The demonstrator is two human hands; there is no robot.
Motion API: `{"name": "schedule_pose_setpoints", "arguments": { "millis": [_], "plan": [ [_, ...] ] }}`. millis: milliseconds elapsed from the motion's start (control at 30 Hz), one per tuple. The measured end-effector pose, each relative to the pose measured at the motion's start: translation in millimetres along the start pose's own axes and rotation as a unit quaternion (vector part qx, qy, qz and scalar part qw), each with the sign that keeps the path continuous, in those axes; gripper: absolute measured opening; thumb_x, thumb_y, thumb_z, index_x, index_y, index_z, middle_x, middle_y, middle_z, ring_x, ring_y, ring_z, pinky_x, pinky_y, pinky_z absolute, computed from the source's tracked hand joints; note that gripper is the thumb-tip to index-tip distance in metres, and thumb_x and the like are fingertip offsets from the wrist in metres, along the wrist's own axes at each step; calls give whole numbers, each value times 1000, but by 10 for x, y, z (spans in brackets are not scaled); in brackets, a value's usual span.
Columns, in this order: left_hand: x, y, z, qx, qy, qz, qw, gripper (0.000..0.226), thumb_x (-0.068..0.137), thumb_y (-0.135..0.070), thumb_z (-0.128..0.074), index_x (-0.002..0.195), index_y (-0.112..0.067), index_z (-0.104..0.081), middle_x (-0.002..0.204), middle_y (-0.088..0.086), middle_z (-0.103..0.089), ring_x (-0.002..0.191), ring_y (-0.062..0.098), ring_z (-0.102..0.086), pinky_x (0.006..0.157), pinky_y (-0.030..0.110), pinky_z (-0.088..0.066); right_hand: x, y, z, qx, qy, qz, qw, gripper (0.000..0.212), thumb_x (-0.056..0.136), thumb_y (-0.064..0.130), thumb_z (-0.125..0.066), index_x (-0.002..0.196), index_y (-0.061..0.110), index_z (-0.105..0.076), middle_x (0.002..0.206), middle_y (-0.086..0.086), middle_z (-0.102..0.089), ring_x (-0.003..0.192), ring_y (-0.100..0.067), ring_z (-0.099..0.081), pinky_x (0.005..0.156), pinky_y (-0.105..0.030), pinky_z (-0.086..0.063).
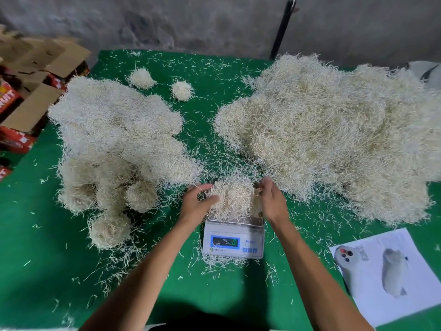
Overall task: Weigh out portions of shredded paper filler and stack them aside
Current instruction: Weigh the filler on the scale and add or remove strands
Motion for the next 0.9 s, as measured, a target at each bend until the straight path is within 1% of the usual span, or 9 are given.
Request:
{"name": "schedule_pose_setpoints", "arguments": {
  "millis": [100, 200, 267, 467, 600, 667, 767, 800, 900],
  "plan": [
    [-90, -8, 34, -26, 7, -16, 999, 48, 84, -36, -80, 129, -33, -64, 142, -15, -55, 127, 8, -51, 112, 37, -39, -35, 0, -51, -10, -8, -3, 1000, 80, 105, 67, -12, 143, 11, -53, 141, -11, -60, 131, -28, -57, 109, -47, -47],
    [-124, 32, 40, -46, 10, -24, 999, 51, 85, -34, -80, 133, -30, -62, 139, -7, -60, 126, 13, -55, 109, 42, -44, -88, -39, -47, -14, -41, 10, 999, 49, 110, 53, -22, 121, 22, -58, 105, 15, -61, 101, -10, -63, 76, -8, -46],
    [-145, 67, 37, -52, 8, -21, 998, 56, 85, -30, -80, 136, -26, -59, 141, -2, -59, 125, 15, -57, 109, 45, -45, -111, -49, -36, -7, -51, 9, 999, 41, 111, 47, -28, 125, 23, -58, 99, 26, -52, 85, 5, -58, 59, -1, -42],
    [-185, 137, 122, -45, -22, -20, 999, 79, 80, -42, -83, 147, -22, -45, 146, -3, -50, 124, 16, -57, 106, 42, -47, -86, -188, -31, 8, -58, -14, 998, 42, 108, 39, -47, 137, 9, -52, 106, 17, -59, 81, 11, -60, 62, -3, -46],
    [-217, 160, 129, -30, -18, -30, 999, 79, 78, -45, -83, 146, -29, -45, 153, 2, -45, 129, 17, -52, 109, 45, -43, -87, -247, -27, 7, -69, -25, 997, 47, 108, 37, -48, 145, 8, -46, 128, 3, -58, 92, 0, -56, 61, -1, -42],
    [-218, 153, 123, -29, -14, -33, 999, 79, 79, -48, -82, 147, -29, -45, 153, 2, -45, 129, 17, -52, 109, 44, -44, -94, -262, -9, 10, -69, -17, 997, 50, 108, 38, -47, 146, 6, -45, 134, -2, -58, 104, -6, -54, 72, -4, -42],
    [-203, 142, 124, -20, -25, -30, 999, 80, 84, -55, -75, 150, -25, -42, 152, 2, -47, 127, 16, -56, 105, 40, -47, -111, -286, 7, 17, -64, -19, 998, 51, 108, 40, -45, 146, 6, -45, 138, -5, -58, 114, -11, -53, 95, -21, -44],
    [-201, 134, 124, -16, -32, -27, 999, 80, 85, -57, -73, 151, -24, -40, 151, 2, -49, 124, 16, -58, 104, 38, -48, -110, -296, 14, 18, -64, -25, 998, 49, 108, 40, -45, 145, 7, -46, 136, -4, -60, 111, -9, -56, 95, -21, -45],
    [-189, 114, 122, -32, -49, -11, 998, 79, 90, -54, -68, 153, -19, -36, 149, 5, -51, 119, 18, -61, 104, 48, -51, -92, -319, 45, 23, -70, -29, 997, 44, 108, 41, -44, 139, 10, -50, 115, 9, -62, 89, 3, -58, 72, -11, -45]
  ]
}}
Point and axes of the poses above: each hand's wrist, its own x-axis towards the middle knuckle, its own z-axis out of the back of the hand, y = z × x, the point moved 3 cm from there along x, towards the middle knuckle
